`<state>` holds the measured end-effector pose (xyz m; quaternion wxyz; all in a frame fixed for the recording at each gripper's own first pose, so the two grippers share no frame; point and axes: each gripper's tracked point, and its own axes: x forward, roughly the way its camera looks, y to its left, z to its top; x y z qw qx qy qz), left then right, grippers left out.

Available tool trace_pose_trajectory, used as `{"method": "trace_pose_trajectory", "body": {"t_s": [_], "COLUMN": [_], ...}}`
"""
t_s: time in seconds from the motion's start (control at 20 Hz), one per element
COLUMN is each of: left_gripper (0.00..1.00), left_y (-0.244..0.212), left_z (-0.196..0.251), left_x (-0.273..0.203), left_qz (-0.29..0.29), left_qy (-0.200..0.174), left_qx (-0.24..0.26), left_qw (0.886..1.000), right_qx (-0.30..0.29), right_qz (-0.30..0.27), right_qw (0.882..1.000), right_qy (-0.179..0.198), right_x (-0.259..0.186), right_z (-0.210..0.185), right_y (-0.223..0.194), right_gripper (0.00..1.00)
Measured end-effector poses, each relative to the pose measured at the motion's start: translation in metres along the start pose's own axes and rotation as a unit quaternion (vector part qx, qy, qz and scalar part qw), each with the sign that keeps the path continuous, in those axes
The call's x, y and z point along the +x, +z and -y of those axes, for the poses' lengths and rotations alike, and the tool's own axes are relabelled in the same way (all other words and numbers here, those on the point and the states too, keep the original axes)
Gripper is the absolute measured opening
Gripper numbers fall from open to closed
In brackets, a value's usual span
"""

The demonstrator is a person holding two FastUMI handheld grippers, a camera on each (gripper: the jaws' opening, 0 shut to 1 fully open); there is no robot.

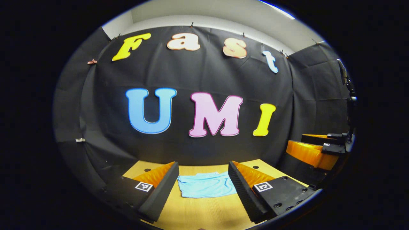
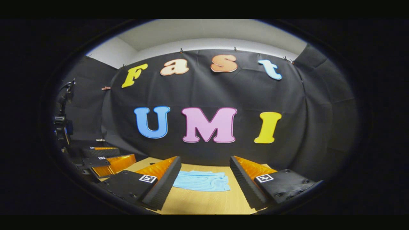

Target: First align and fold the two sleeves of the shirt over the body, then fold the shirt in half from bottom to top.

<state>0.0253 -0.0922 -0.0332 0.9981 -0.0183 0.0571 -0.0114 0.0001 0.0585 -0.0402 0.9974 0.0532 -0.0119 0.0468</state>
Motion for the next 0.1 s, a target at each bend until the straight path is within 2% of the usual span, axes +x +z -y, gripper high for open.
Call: {"method": "trace_pose_trajectory", "body": {"t_s": [0.1], "left_gripper": [0.98], "left_y": [0.007], "left_z": [0.010], "left_x": [-0.020], "left_qz": [0.004], "left_qy": [-0.009], "left_qx": [-0.017], "left_qw": [1.000], "right_qx": [-0.010], "right_qz": [0.001], "right_qw": [1.000], "right_qy": [0.008], "right_x": [-0.027], "right_z": [-0.012], "right_y": [0.012], "right_gripper": [0.96]}}
